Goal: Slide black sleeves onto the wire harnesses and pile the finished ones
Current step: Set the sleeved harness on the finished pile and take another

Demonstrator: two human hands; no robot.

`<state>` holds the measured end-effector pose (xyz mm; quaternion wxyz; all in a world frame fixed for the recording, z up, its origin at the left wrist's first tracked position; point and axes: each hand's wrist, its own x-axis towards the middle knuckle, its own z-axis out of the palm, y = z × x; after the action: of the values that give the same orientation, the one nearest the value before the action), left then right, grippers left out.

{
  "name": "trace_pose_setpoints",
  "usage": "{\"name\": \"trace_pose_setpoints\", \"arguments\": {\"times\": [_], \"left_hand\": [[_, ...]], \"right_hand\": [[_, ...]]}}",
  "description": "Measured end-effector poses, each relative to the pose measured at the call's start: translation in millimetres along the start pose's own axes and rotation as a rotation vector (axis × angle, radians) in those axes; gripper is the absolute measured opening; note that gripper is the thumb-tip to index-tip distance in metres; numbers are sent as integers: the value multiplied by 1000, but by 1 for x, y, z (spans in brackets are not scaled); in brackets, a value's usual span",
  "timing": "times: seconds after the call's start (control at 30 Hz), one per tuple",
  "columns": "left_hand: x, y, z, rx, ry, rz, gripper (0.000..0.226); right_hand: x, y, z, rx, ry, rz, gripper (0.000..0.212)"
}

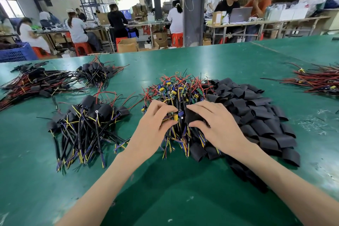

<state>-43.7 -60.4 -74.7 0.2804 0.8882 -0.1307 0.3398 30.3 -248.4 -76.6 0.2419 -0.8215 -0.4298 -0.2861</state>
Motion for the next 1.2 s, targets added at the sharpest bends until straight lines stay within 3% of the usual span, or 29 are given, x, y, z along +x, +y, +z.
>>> {"name": "trace_pose_setpoints", "arguments": {"times": [0.4,0.87,1.2], "left_hand": [[0,6,0,24,9,-10,22],[-1,7,0,12,-56,-3,26],[-1,7,-1,-182,-72,-153,57]], "right_hand": [[1,2,-2,-14,4,-29,38],[0,-2,-4,178,-33,7,37],[-1,-4,-2,44,0,-164,35]]}}
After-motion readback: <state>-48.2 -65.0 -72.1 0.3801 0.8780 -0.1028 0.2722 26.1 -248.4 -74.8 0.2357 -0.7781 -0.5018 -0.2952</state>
